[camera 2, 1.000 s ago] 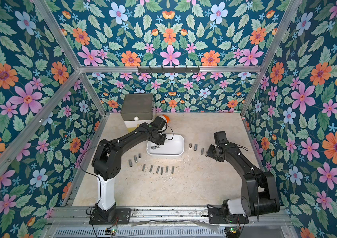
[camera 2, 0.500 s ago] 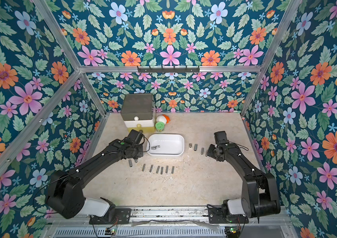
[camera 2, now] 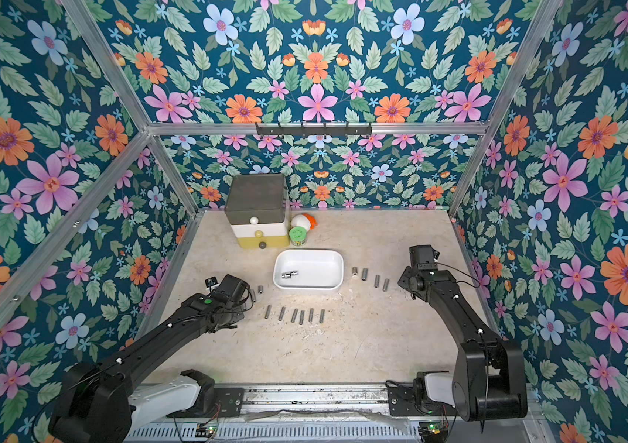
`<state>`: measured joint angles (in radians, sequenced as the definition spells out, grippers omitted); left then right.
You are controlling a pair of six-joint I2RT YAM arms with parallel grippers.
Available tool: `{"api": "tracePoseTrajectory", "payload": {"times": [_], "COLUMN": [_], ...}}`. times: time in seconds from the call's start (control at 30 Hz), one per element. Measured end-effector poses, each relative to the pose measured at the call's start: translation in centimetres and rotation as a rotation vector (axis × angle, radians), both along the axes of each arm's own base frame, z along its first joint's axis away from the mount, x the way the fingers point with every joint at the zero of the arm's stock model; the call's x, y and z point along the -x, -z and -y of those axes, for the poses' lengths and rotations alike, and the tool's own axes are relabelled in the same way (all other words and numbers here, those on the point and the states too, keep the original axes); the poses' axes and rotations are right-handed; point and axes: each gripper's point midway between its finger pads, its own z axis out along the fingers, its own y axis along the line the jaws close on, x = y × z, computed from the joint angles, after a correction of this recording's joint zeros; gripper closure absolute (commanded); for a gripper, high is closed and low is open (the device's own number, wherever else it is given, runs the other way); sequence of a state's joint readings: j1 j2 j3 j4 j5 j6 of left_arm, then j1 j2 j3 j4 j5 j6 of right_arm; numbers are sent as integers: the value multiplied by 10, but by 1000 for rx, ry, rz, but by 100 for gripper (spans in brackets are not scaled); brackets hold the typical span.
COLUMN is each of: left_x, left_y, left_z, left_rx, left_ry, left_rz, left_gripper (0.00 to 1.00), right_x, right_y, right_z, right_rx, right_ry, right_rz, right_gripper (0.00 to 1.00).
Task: Take out the socket from the storage box
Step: Place the socket head at the center of the board.
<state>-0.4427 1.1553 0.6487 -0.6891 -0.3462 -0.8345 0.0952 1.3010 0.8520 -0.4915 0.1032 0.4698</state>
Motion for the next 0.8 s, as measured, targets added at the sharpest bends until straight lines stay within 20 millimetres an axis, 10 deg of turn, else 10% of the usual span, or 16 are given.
{"api": "tracePoseTrajectory", "payload": {"times": [0.8], "left_x": [-25], "left_y": [30], "left_z": [-7], "left_rx": [43], "left_ry": [-41], "left_rz": [-3], "left_gripper": [72], "right_x": [1], "right_y": [9], "right_z": [-13], "right_rx": [-65], "right_ry": [-39], "right_rz": [-17], "right_gripper": [49]}}
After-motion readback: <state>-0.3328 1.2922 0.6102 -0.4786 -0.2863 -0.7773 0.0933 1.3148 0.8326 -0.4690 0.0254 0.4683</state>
